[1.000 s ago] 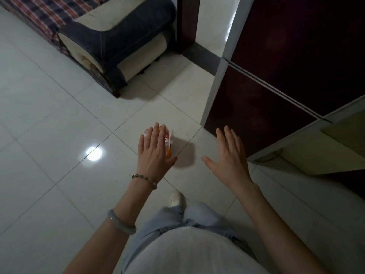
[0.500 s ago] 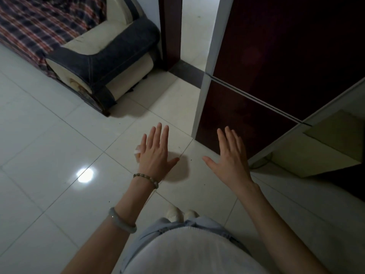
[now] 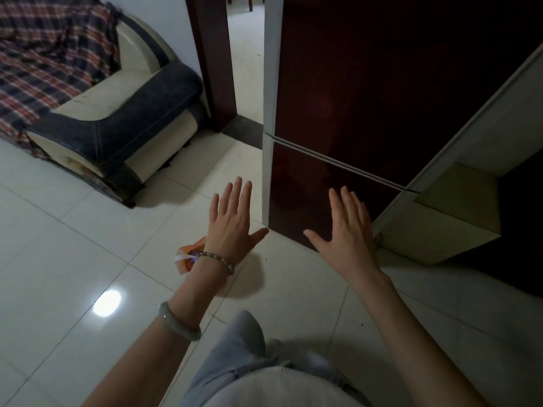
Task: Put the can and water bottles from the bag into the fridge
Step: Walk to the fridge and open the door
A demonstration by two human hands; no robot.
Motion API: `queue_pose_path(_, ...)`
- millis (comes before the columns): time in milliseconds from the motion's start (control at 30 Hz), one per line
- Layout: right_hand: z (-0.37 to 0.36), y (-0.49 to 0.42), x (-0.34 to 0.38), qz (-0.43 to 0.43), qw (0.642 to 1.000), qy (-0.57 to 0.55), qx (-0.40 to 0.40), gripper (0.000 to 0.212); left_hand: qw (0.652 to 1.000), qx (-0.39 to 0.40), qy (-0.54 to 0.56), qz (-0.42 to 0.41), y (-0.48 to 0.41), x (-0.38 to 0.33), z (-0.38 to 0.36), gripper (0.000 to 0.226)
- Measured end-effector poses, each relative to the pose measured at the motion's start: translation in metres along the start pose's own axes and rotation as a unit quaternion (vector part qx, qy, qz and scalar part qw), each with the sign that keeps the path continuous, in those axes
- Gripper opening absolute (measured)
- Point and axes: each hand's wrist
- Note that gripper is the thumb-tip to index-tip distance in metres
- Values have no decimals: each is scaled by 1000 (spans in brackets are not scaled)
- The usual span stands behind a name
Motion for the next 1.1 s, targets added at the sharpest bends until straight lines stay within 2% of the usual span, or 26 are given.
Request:
queue_pose_path(300,3,-62,-14,-27,996,26,-77,86,998,-48,38,-32,-85,5,-1,95)
queue_pose_path(600,-16,-134,-1,-69,990,64,-102,86,991,-64,70,-93,-198,27,-15,95)
queue_pose_path(767,-23,-174,6,-90,985,84,-120,86,981,-108,92,-131,-263,41,-22,96)
queue_pose_path(933,-27,-208,10,-91,980,106,-141,86,975,-135,122,-125,-334,50,-25,97)
queue_pose_path(1100,-24,-237,11,-94,976,119,-160,86,956,-115,258,-77,-392,34,-28,98)
Point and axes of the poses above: each hand's wrist, its own y-axis away from the middle knuckle, its own z-axis out of the back of the hand, x = y × z, and after that the axes turned 13 degrees about -x, right-handed
